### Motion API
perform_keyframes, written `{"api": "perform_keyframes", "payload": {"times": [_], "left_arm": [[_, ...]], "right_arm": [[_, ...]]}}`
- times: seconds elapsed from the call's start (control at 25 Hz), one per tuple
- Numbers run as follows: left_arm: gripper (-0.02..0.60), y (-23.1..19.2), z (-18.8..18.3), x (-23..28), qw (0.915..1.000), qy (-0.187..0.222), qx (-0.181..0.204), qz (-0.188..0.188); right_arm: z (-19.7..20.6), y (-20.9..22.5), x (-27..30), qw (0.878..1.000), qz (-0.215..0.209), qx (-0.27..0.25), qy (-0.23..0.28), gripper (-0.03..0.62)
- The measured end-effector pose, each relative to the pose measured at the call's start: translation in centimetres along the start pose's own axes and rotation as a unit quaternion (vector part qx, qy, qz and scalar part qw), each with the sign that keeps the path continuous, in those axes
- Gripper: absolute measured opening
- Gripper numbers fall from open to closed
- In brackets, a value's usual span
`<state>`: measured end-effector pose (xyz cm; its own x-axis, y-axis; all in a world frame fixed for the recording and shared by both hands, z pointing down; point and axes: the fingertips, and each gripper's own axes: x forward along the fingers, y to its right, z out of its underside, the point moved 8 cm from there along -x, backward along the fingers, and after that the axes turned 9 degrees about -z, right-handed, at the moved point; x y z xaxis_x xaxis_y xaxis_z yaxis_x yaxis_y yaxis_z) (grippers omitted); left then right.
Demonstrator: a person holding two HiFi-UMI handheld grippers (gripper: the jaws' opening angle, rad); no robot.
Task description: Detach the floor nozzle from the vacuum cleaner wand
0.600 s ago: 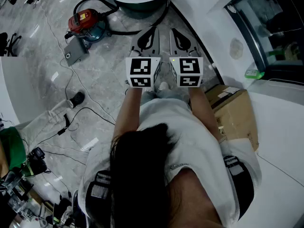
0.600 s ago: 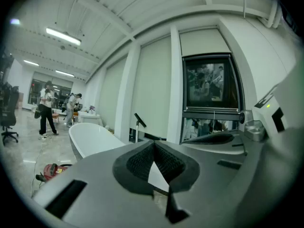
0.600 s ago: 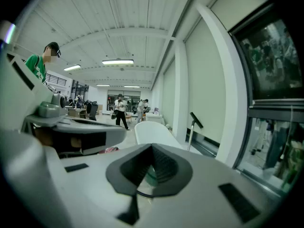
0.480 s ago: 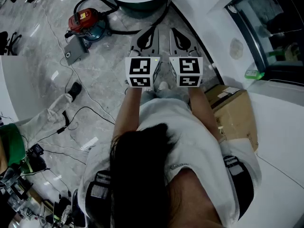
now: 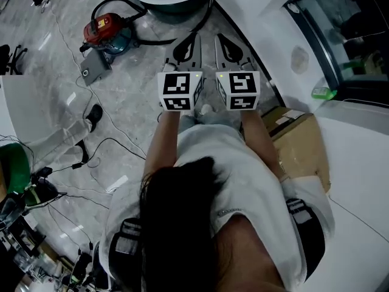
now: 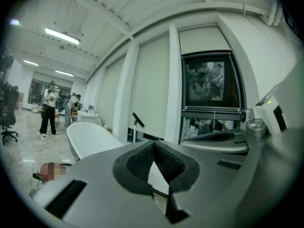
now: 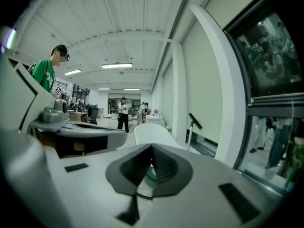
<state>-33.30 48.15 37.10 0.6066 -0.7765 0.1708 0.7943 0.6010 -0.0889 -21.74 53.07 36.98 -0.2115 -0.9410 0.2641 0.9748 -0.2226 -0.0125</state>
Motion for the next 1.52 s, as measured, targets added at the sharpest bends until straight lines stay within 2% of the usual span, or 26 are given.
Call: {"api": "perform_keyframes", "payload": {"times": [0.36,0.64,0.88,1.0,1.24,1.52], "left_arm": [[0.004,2.4,-0.1,2.9,1.0000,-0.006,0.000,0.003],[0.005,1.5,0.4,4.4,0.9997,-0.019,-0.014,0.002],[0.005,1.3,0.8,7.3,0.9998,-0.009,-0.016,0.006],[0.005,1.4,1.3,8.7,0.9993,-0.024,-0.024,0.015],[0.005,-1.2,-0.6,14.3,0.9983,-0.020,-0.025,0.048],[0.005,-5.1,-3.3,19.5,0.9982,-0.020,-0.020,0.053]], "right_arm": [[0.2,4.6,-0.6,1.000,0.014,0.013,0.008,0.015],[0.8,6.6,0.2,0.998,0.029,0.047,0.010,0.015],[1.2,8.4,2.1,0.998,0.036,0.041,0.011,0.015],[1.6,9.3,3.0,0.998,0.040,0.051,0.001,0.015],[-1.0,11.7,7.9,0.997,0.063,0.043,0.000,0.015],[-3.7,13.4,13.7,0.996,0.074,0.044,0.012,0.015]]}}
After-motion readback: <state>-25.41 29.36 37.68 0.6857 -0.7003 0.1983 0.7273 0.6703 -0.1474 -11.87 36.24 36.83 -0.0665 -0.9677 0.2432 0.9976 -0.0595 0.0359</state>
